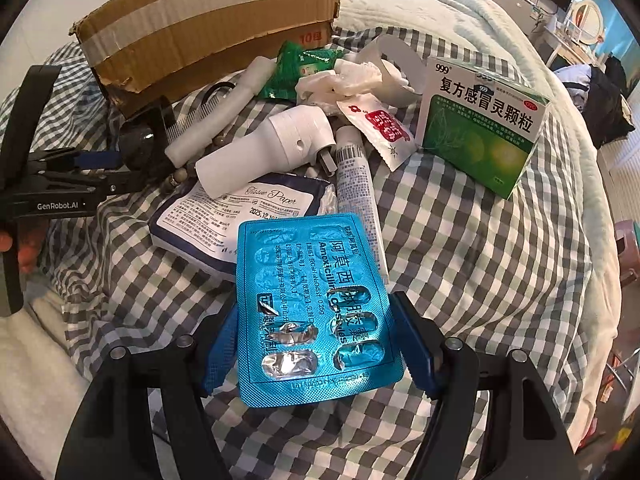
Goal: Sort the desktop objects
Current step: 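Grasp the white comb with the left tool while the right tool grasps the blue blister pack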
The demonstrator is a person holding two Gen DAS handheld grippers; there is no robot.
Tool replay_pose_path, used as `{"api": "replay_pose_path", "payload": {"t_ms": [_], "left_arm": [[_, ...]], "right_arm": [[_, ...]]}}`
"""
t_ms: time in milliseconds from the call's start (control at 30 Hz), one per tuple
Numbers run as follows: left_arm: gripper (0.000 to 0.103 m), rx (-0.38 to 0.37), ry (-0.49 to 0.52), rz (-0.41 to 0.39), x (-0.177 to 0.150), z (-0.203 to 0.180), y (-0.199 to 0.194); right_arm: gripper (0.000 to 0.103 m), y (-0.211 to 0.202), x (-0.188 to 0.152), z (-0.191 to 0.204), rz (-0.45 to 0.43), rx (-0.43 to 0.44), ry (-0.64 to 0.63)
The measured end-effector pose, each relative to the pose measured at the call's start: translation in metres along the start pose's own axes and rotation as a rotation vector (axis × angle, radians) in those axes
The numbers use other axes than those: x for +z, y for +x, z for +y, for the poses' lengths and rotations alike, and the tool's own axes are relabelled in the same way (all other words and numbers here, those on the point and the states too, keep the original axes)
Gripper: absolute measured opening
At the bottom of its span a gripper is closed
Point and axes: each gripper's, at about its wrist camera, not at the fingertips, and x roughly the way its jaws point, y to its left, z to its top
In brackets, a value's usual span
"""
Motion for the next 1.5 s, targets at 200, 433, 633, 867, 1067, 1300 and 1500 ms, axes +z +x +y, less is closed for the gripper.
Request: {"api": "replay_pose_path", "payload": {"t_ms": [200,433,633,867,1067,1300,1500], "left_arm": [[0.065,0.055,0.137,0.009,-0.010,0.003,0.007],[0.026,0.061,0.237,0.039,-0.002,-0.009,0.008],[0.022,0.061,0.238,0.085,-0.011,-0.010,-0.007],[0.022,0.025,0.213,0.166,-0.041,-0.006,-0.038],[0.021,0.006,0.137,0.174,-0.056,0.011,-0.056],[0.068,0.082,0.068,0.087,-0.043,0.025,-0.055],[0.054,0.101,0.153,0.026,-0.022,0.004,-0.044]], "right_arm": [[0.071,0.014,0.007,-0.008,0.012,0.014,0.005],[0.071,0.016,0.009,-0.009,0.018,0.012,0.012],[0.071,0.012,0.010,-0.010,0.021,0.005,-0.006],[0.071,-0.003,0.014,-0.014,0.000,-0.023,-0.006],[0.071,-0.015,0.014,-0.011,-0.014,-0.035,-0.001],[0.071,-0.011,0.012,-0.007,0.003,-0.024,0.003],[0.071,-0.002,0.013,-0.008,0.024,-0.015,0.005]]}}
